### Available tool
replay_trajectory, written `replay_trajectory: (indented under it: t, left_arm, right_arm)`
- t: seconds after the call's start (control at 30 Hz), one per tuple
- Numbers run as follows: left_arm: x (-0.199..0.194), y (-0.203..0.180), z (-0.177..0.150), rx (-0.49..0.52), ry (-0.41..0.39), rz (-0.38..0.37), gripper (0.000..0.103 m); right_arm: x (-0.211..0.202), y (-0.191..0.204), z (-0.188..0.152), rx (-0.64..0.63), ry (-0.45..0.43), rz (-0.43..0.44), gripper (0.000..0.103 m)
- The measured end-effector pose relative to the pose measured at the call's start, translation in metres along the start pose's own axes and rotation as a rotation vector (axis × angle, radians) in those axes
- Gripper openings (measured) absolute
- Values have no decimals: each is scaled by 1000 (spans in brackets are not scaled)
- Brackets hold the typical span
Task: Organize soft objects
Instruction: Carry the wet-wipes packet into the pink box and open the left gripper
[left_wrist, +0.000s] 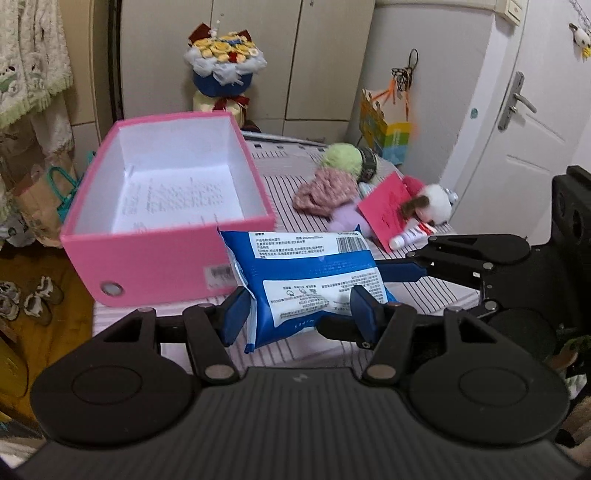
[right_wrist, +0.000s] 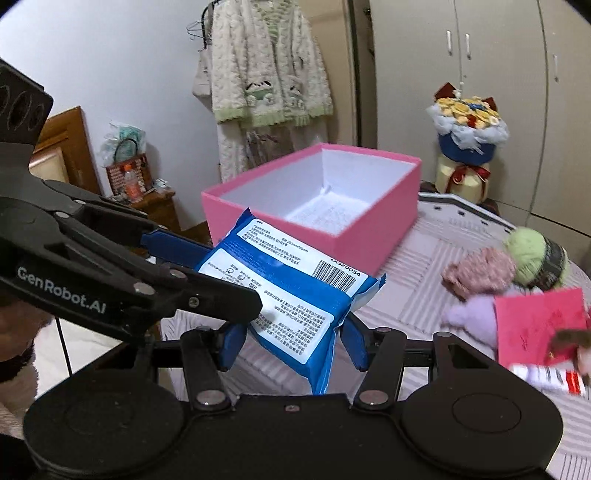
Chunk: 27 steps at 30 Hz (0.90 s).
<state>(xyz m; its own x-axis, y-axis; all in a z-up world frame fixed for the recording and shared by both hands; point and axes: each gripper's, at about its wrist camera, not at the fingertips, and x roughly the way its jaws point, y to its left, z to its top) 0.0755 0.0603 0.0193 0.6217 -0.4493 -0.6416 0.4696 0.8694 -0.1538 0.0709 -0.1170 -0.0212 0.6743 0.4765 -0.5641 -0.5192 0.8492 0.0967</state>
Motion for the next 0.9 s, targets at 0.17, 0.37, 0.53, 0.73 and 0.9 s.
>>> replay_trajectory:
  t: [0.17,0.37,0.53,0.73,0.9]
  left_arm:
    - [-2,23,32,-22,-29,12,58]
    - [18,56,81,-30,-69,38,58]
    - [57,93,112,-60,-61,51,58]
    - [117,139,132,-151,8,63,58]
    - [153,164,152,-195,51,69,58]
  right_arm:
    - [15,-5,37,-40,-17,10,61]
    - [44,-18,87,-122,-42,-21,61]
    - [85,-42,121,-147,-25,-8,61]
    - [144,-60,134,-179,28,-20,60]
    - [184,-78,152,-184,98,-42,59]
